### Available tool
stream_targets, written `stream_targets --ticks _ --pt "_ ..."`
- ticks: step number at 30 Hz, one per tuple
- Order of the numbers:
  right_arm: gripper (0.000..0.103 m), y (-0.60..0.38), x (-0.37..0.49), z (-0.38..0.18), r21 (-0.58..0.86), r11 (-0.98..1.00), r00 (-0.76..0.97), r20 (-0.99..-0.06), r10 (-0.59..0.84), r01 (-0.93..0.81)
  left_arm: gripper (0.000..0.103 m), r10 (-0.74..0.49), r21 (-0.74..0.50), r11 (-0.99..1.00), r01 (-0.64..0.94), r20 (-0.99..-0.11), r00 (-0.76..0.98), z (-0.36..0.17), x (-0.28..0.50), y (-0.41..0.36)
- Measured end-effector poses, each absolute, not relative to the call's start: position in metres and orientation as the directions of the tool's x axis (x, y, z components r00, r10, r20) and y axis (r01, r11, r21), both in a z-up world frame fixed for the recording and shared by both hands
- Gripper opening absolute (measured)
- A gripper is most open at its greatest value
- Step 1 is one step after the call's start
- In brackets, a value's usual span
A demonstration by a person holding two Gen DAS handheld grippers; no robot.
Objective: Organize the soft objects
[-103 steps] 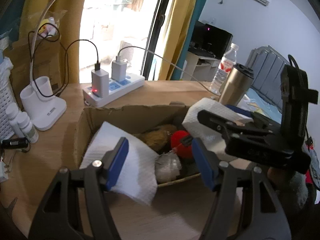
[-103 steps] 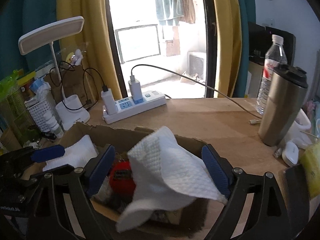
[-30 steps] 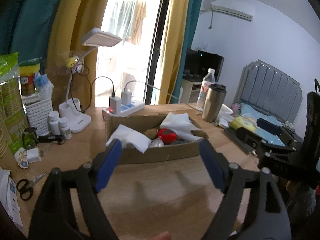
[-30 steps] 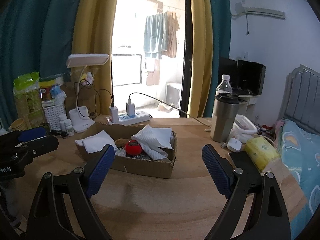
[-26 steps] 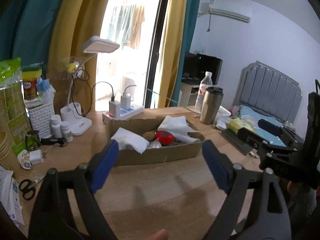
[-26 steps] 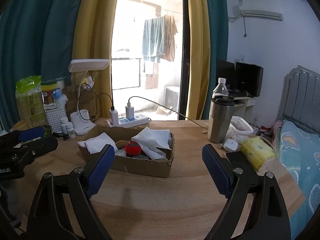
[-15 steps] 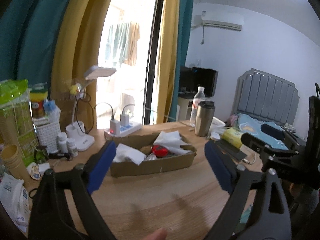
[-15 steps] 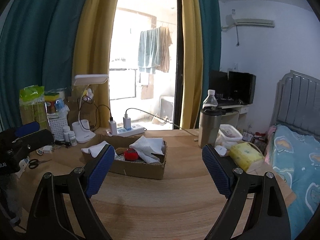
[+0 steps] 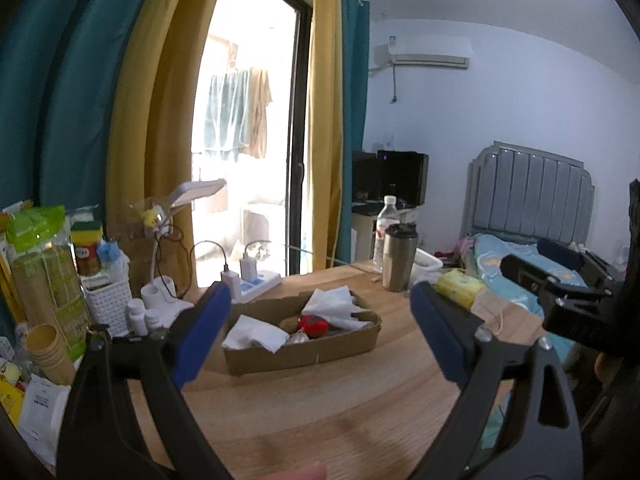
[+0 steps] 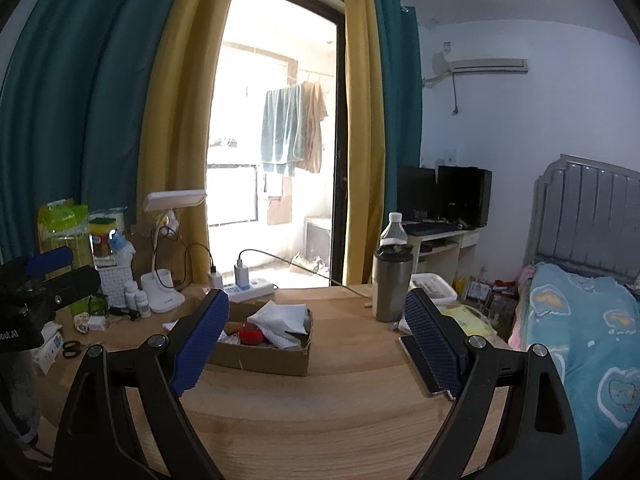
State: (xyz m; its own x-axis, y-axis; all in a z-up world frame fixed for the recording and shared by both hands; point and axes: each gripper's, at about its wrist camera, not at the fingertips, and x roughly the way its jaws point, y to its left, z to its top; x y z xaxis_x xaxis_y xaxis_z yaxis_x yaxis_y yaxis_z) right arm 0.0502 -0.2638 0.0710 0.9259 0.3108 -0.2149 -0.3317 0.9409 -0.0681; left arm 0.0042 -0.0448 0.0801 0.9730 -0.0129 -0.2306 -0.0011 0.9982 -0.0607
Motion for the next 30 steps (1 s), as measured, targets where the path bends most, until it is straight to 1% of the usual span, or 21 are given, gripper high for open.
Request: stream_targets --ticks 7,12,30 --pt "0.091 -0.269 0.045 0.076 -0.068 0.944 0.931 -0.201 0.305 -0.324 0.093 0.021 -0.047 0.998 -0.029 -0.176 0.984 0.09 -0.008 -0.05" --pt "0.091 -0.269 0.044 0.075 -0.068 0.943 0.931 -0.201 0.306 -0.324 0.098 0.039 -0.044 0.998 -0.046 -0.159 0.987 0.092 -0.012 -0.049" --pt "0.091 -0.266 0.045 0.073 -0.065 0.943 0.928 -0.209 0.308 -0.328 0.099 0.047 -0.048 0.997 -0.055 -0.154 0.987 0.091 -0.014 -0.049"
